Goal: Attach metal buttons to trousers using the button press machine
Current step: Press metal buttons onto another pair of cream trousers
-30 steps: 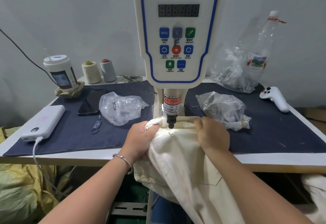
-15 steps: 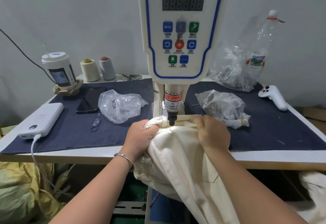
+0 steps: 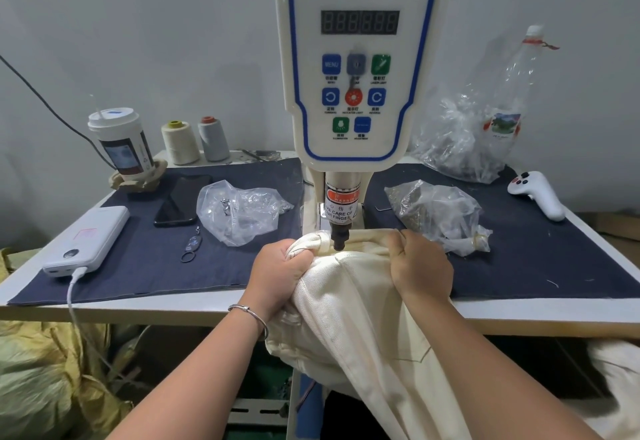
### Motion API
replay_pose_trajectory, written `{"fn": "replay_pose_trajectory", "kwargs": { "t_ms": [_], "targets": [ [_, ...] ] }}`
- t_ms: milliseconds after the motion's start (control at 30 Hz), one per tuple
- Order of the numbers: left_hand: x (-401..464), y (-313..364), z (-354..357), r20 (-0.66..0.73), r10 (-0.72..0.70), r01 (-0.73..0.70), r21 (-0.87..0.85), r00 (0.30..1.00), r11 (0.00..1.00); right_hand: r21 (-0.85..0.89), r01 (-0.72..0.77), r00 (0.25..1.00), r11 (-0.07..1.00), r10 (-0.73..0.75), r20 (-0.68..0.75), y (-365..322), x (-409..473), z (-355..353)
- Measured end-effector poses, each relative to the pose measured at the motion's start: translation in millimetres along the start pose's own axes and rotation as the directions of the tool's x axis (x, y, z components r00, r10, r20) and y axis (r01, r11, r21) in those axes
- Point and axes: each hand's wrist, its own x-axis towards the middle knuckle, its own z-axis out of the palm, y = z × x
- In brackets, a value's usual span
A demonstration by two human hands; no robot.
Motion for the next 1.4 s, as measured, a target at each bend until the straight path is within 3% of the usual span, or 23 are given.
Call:
{"fn": "replay_pose_trajectory", "kwargs": {
  "t_ms": [567,700,833,900,967,1067,1167,1267,1400],
  "targets": [
    [-4,5,-1,-0.036,-0.007,0.007,0.002,0.999,1.0,0.016,0.033,0.999,0.999,-0.033,-0.019,-4,-5,-4],
    [-8,12,-1,-0.046,-0.006,0.006,0.003,0.999,1.0,0.01,-0.002,0.998,1.0,0.001,0.059,-9,-5,-14],
    [-16,21,-11,-0.074,0.026,-0.03,-0.053,0.997,0.998,0.252,-0.101,0.989,0.962,0.069,0.132,-30,2,-42],
    [-19,22,-20,-0.054,-0.029,0.023,-0.116,0.998,0.993,0.475,-0.376,0.905,0.796,0.205,0.372,-39,7,-63],
    [-23,22,-29,0.027,-0.122,0.125,-0.167,0.992,0.978,0.503,-0.671,0.686,0.544,0.199,0.7,-44,5,-81],
    [-34,24,-42,0.199,-0.24,0.27,-0.142,0.95,0.952,0.379,-0.775,0.488,0.506,0.097,0.868,-42,-8,-89],
    [-50,24,-60,0.364,-0.353,0.423,-0.132,0.862,0.896,0.3,-0.826,0.329,0.477,-0.023,0.944,-47,-29,-96],
    [-62,32,-81,0.587,-0.344,0.501,-0.124,0.733,0.857,0.31,-0.817,0.289,0.486,-0.119,0.95,-51,-41,-105],
    [-61,63,-91,0.764,-0.171,0.413,-0.134,0.622,0.901,0.401,-0.716,0.373,0.571,-0.173,0.912,-62,-49,-112]
  ]
}}
